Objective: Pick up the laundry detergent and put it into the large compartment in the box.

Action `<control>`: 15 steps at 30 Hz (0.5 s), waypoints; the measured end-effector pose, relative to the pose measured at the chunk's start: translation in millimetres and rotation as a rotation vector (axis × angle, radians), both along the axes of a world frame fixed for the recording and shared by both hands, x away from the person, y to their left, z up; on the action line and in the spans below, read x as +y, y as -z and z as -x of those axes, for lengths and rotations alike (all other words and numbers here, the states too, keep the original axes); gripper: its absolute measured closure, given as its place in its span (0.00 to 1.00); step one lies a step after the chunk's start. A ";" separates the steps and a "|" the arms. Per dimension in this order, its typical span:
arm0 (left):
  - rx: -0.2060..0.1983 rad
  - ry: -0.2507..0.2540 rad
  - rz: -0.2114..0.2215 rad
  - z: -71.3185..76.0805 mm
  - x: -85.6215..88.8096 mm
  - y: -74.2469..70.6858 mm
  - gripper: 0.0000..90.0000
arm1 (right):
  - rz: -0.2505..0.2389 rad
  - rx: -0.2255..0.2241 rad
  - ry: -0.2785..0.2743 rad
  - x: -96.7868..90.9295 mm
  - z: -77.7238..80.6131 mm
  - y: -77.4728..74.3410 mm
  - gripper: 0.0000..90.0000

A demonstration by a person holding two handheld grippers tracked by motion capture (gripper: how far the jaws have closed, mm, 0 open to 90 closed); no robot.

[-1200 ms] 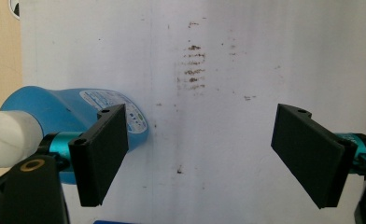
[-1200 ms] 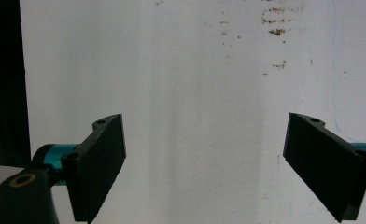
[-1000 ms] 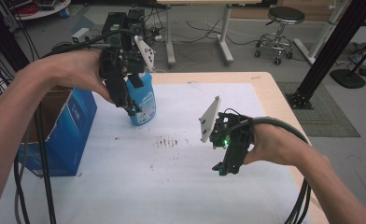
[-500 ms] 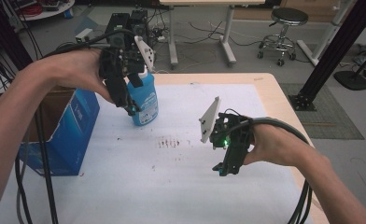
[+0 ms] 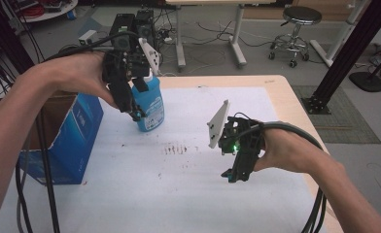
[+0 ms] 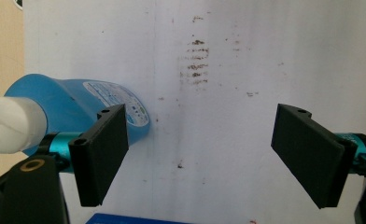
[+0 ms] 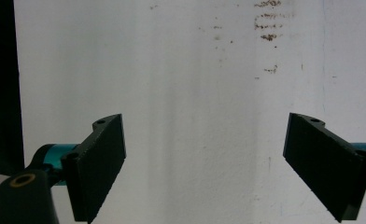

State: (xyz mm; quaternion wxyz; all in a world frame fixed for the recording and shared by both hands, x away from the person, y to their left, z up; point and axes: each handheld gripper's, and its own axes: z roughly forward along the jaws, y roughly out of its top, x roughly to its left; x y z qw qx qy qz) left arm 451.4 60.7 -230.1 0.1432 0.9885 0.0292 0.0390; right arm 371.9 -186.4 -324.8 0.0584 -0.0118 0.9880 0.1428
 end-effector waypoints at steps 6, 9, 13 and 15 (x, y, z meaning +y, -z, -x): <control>-0.013 -0.017 -0.011 1.0 0.7 -1.1 0.21 | -0.004 -0.001 0.007 -2.3 -0.1 -1.2 0.14; -0.013 -0.044 -0.013 1.3 3.9 -2.7 0.21 | 0.010 -0.003 0.012 -1.5 -0.1 0.2 0.14; -0.031 -0.125 -0.039 -0.8 9.7 -5.5 0.21 | 0.014 -0.009 0.012 0.5 2.1 -0.6 0.14; -0.035 -0.190 -0.044 -3.6 13.1 -6.1 0.21 | 0.014 -0.012 0.007 1.2 4.3 -1.0 0.14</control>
